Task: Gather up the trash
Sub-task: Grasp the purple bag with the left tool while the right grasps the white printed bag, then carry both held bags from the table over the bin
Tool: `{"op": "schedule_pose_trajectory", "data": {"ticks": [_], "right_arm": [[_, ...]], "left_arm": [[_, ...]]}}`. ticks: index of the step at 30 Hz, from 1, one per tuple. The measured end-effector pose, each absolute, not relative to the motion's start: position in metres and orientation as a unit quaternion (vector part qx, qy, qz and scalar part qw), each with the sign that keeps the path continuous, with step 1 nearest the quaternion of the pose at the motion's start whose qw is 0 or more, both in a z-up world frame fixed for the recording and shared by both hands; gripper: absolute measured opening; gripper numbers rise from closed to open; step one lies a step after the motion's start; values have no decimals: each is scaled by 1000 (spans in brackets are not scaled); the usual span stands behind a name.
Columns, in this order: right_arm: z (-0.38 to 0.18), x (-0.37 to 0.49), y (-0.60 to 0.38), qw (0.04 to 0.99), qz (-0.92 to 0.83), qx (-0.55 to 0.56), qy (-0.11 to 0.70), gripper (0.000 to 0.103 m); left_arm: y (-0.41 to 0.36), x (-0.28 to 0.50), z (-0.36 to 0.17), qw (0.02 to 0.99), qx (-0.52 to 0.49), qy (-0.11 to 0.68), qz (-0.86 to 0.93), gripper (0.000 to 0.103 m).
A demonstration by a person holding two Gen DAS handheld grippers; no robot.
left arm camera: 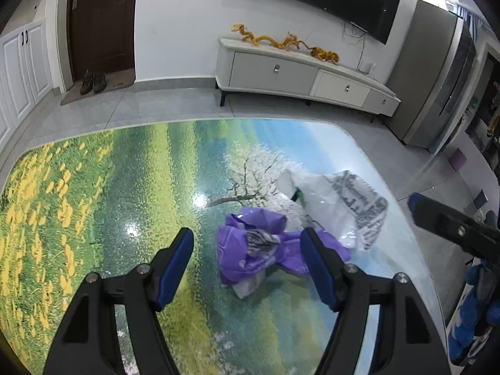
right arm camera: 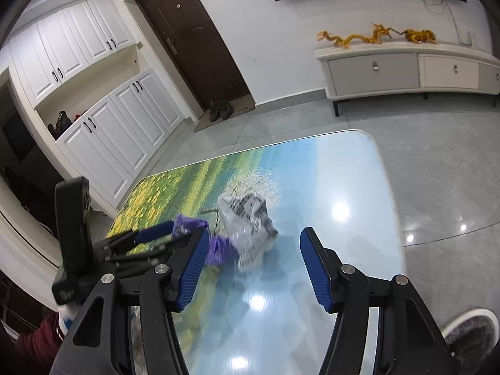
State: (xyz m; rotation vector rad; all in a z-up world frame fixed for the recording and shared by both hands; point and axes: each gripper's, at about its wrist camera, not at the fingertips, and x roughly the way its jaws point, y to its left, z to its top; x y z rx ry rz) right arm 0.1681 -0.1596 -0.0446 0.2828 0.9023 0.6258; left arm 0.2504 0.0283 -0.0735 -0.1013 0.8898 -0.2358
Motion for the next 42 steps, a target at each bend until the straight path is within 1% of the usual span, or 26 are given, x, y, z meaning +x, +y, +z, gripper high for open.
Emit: {"op": "schedule_pose_trajectory", "data": {"ticks": [7,11,12,13,14,16,20,22,29,42], "right_arm": [[-70,200,-136,827,309,148,447,60],[-79,208,-128,818,315,152,457,59],[-81,208,-128,817,314,152,459,54],[-83,207,-128,816,314,152,461,47],[-85,207,-128,813,316,154,464,44],[-88,203,-130,810,317,158,467,31],[-89,194,-135,811,319,159,464,25],[-87,188,-137,811,320,158,462,21],[-72,150,-146,817,327,144,452,20],[-43,43,-198,830,308,154,439,19]], "left_arm": [[35,260,-84,891,-60,434,-117,68],[37,262,-85,890,-68,432,-125,53],[38,261,-86,890,-71,431,-128,49],[39,260,-85,890,-73,430,-129,46],[39,258,-85,891,-73,429,-131,44],[40,254,-84,892,-70,427,-129,43],[41,241,-81,895,-67,423,-128,38],[43,233,-78,897,-64,420,-122,38],[53,198,-66,906,-49,407,-104,37],[67,116,-28,926,-33,364,-91,37]]}}
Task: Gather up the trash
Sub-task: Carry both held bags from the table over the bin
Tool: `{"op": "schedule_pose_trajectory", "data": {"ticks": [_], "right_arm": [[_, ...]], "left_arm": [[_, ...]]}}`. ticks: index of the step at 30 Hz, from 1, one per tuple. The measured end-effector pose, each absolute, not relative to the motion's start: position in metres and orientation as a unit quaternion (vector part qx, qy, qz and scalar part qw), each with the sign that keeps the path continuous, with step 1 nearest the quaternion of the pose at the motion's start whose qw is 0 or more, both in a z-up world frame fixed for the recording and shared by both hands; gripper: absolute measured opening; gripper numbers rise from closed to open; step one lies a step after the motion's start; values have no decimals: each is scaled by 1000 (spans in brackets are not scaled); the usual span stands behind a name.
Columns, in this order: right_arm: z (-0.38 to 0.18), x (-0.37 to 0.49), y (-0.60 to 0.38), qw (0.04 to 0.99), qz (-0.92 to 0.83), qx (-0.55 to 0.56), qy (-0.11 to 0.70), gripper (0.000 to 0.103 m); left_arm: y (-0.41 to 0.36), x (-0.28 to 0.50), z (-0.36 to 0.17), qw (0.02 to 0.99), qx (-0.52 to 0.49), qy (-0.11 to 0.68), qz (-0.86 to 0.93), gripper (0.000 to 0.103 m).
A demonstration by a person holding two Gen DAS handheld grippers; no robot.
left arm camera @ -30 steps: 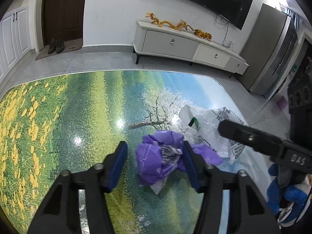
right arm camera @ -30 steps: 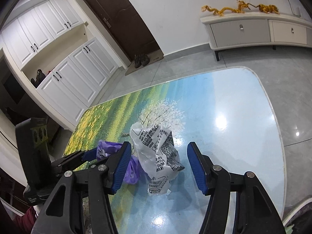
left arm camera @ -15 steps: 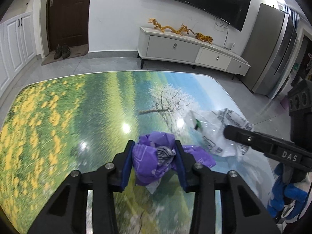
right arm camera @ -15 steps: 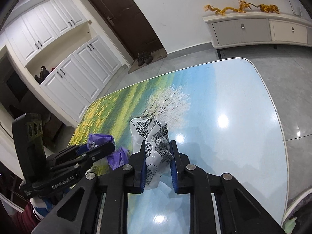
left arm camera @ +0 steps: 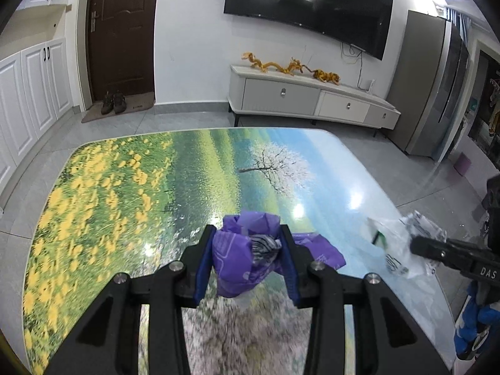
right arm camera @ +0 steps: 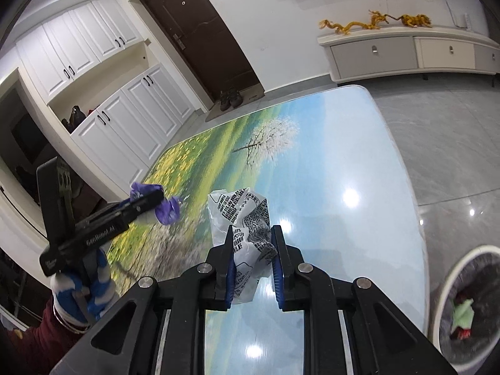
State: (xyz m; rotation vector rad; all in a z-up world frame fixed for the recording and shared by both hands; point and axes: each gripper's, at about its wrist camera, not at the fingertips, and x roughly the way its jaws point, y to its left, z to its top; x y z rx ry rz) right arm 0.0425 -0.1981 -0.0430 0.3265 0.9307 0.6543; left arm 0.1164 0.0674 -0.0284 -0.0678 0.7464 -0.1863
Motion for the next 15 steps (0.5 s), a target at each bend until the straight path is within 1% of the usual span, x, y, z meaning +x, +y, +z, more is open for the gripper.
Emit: {"op": "schedule_pose_trajectory", "data": {"ticks": [9,15], "right_arm": [[-15,-13,-235,851,282,163,413,19],[3,-45,-260,866,265,164,390,19]], "left_arm": [[66,71,-4,935,-26,339,-105,37],[49,42,9,938,-10,330,-108,37]]}}
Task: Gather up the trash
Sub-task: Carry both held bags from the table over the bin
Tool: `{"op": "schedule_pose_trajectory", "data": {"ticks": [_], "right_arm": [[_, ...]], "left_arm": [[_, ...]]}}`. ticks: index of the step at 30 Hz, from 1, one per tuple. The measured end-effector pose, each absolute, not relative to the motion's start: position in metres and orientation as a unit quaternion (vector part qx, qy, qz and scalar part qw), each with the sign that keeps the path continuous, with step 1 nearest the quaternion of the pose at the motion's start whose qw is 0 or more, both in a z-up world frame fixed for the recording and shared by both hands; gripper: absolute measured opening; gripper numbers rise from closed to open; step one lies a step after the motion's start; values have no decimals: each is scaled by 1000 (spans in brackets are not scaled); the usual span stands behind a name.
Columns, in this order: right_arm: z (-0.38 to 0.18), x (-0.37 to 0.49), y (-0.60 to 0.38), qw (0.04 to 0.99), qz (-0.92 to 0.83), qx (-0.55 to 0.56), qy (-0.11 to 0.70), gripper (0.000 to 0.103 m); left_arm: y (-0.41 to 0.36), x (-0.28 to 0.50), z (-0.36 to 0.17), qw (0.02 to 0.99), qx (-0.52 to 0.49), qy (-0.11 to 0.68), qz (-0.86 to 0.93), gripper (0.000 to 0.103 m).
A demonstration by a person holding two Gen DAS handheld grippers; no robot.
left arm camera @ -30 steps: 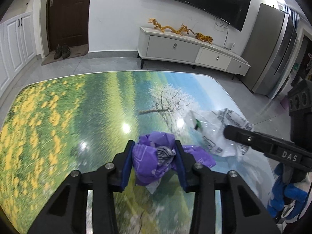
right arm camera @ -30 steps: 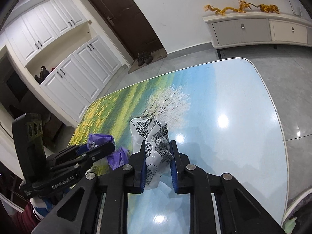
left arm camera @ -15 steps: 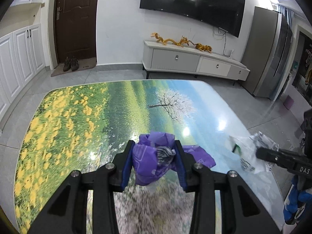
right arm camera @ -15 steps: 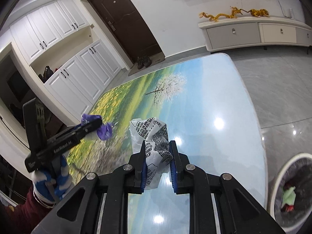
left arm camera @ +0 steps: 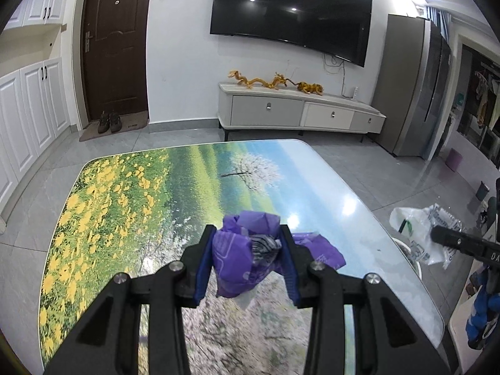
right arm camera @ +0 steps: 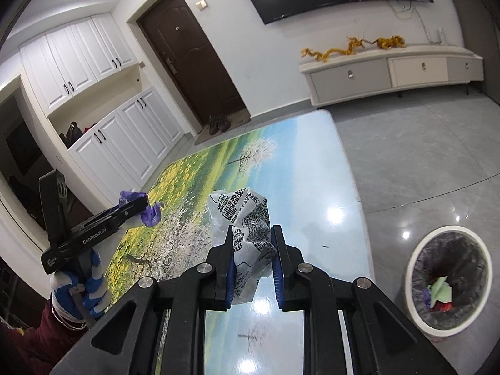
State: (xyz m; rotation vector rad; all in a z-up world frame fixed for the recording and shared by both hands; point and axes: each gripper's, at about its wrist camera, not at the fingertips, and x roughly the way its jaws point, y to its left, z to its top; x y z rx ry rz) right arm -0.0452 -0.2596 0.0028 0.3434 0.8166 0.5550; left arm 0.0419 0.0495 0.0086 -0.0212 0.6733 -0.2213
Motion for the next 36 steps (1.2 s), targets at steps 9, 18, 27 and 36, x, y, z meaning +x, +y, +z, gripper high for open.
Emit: {"op": "schedule_pose_trajectory", "data": {"ticks": [9,18,27,36], "right_arm": [[16,-78,-288,880,245,173,367,19],[15,-91,-322,887,223,194,355,19],[10,-96,-362,896,189,215,339,19],[-13,-96,-413,898,141,247,335,20]], "left_arm": [[10,4,21,944,48,308,-109,37],[-22,-13,34,945,80,294,-121,37],[-57,-11,38,940,107,294,-139,37],[-113,3,29,923,145,310,-177,37]]}}
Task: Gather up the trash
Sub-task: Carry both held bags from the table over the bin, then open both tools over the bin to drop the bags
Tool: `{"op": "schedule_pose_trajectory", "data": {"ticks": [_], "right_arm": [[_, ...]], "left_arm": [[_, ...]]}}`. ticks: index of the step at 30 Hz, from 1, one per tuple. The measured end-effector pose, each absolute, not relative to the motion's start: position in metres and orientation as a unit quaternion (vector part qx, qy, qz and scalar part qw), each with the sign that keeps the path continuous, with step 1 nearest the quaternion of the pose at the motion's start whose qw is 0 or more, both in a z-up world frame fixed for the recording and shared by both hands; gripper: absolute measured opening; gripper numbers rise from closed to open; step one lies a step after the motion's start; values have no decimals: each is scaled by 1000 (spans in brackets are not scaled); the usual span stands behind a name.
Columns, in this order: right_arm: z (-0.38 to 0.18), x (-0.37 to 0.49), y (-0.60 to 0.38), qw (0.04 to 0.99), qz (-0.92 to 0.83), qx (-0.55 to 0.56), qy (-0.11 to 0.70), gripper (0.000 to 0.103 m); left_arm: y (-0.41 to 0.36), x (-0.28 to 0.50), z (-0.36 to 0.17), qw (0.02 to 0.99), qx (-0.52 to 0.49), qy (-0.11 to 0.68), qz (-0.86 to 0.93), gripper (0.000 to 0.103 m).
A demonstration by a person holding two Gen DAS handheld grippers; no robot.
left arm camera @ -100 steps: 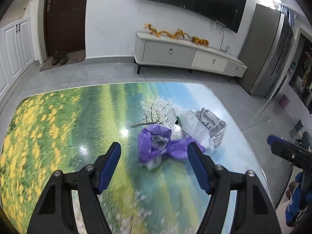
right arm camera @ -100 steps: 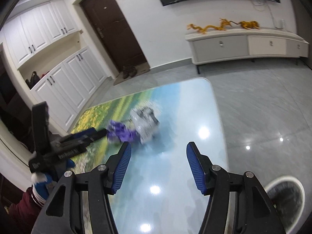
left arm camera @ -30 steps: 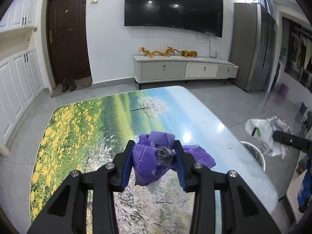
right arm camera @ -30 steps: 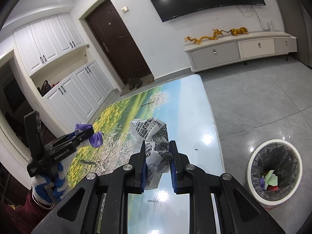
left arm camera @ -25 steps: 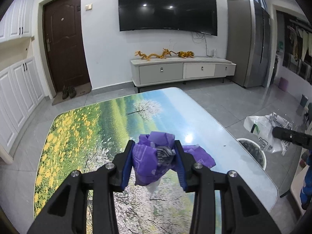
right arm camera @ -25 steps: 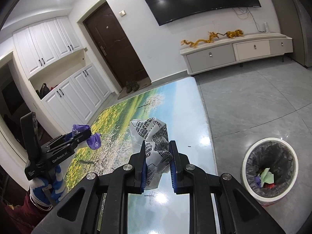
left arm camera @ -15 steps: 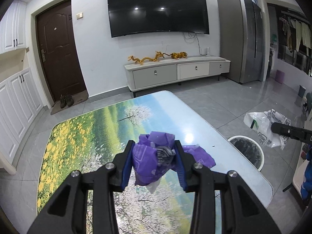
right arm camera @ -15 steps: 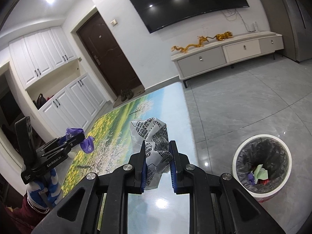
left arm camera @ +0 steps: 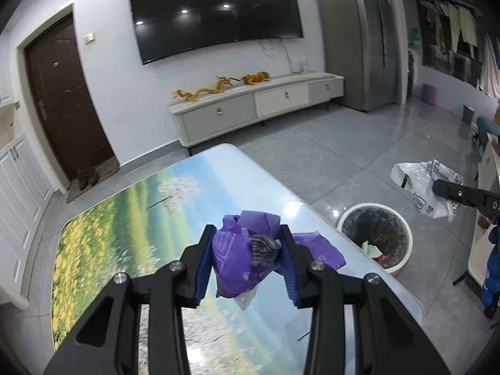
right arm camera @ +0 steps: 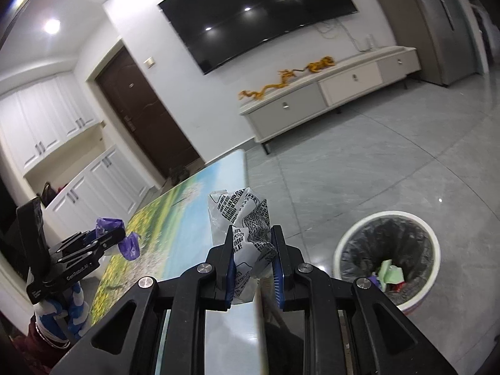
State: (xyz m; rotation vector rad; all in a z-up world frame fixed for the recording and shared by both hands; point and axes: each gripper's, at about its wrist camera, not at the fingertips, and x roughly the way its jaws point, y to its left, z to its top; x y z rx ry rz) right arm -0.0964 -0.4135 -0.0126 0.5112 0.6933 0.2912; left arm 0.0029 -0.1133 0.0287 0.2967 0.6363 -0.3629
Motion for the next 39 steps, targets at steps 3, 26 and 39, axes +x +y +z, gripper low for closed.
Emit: {"op": "schedule_pose_trajectory", "data": {"ticks": [3,26,39], "right_arm": [[-27,-94,-432,896,120,259,339,20],[-160,-24,-528,845,-12,291,448,23],[-181,-16,-542,832,-41,300,465,44]], "left_arm": [[-139,12,21,913,159,320,-194,37],[-362,98,-83,799,206,452,-339,39],[-393,119,-102,775,142,493,-369,54]]}}
